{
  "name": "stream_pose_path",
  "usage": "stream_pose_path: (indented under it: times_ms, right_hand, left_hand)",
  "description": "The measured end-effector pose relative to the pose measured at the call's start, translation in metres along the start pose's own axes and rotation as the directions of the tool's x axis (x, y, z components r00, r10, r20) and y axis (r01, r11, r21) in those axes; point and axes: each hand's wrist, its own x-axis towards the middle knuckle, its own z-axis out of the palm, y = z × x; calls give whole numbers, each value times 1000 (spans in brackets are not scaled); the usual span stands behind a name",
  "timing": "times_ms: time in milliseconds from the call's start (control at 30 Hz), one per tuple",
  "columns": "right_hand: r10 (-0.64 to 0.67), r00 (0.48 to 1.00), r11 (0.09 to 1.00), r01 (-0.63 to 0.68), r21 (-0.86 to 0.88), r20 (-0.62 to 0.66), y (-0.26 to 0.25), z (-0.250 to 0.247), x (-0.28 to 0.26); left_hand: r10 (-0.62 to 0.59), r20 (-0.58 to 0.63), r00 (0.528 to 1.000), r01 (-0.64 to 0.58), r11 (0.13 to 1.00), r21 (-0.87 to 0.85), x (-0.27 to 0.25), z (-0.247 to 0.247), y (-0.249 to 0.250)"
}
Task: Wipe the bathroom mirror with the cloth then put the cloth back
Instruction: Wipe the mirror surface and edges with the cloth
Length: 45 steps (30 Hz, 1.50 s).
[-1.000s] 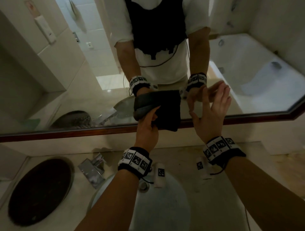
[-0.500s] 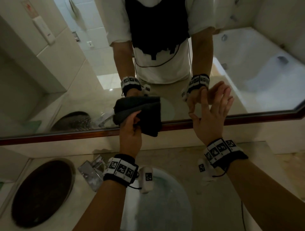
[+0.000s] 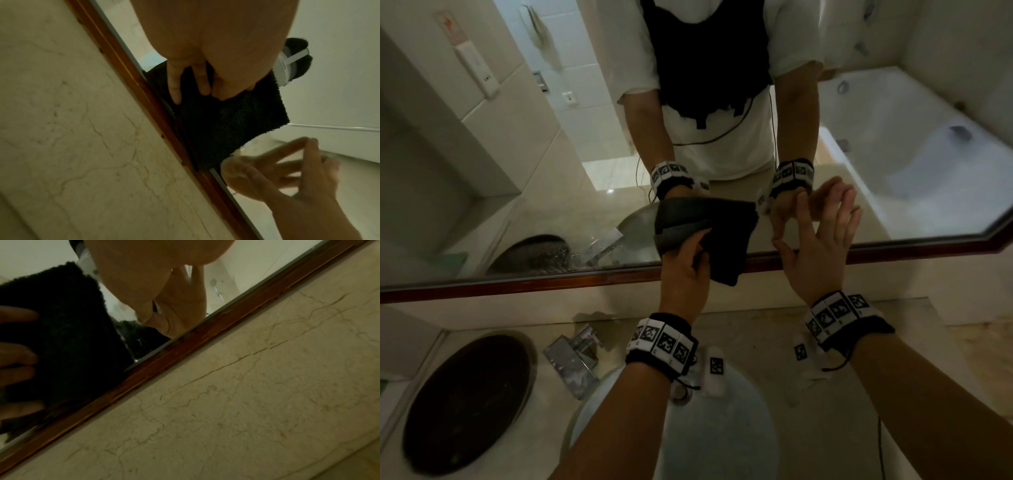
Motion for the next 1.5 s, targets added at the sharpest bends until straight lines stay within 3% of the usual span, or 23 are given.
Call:
stream_pose_path:
  times_ms: [200,333,533,633,800,900,1033,1100,1167,1400,1500]
  right_hand:
    - [10,1000,1000,-10,-4,12,-1,2,-1]
    - [11,1000,1000,-11,-8,11,-1,3,-1]
    - [10,1000,1000,-9,-6,22,-1,2,-2]
    - [15,1000,1000,-15,-3,25,-2,2,-2]
    - [26,999,1000,-26,17,36,-3,4,-2]
    - [28,999,999,-30,27,42,-3,2,-2]
    - [18,999,999,-19,29,36,-1,0,-2]
    - [9,999,1000,-10,16,54,2,-1,-3]
    - [-1,997,1000,1,0,82,5,-3,-4]
    - [-26,990,1000,26,0,135,10,-16,-4]
    - [-32,989,999,31,12,143,10,-24,-5]
  left_hand:
    - [16,-219,976,26,982,187,1,-37,-14]
    - [26,-274,961,60,952,301,1,-44,-25]
    - [22,-369,929,100,947,307,4,-62,-46]
    - [27,-364,931,97,943,319,2,-65,-49]
    - [-66,-395,916,160,965,208,1,-42,-39]
    - [1,-368,930,83,973,213,1,-11,-23]
    - [-22,-248,968,94,954,283,2,44,15]
    - [66,-267,961,8,964,265,2,64,27]
    - [84,-270,959,-4,959,283,2,71,28]
    - [31,-233,972,32,964,263,5,48,36]
    - [79,-305,949,7,963,270,13,17,37]
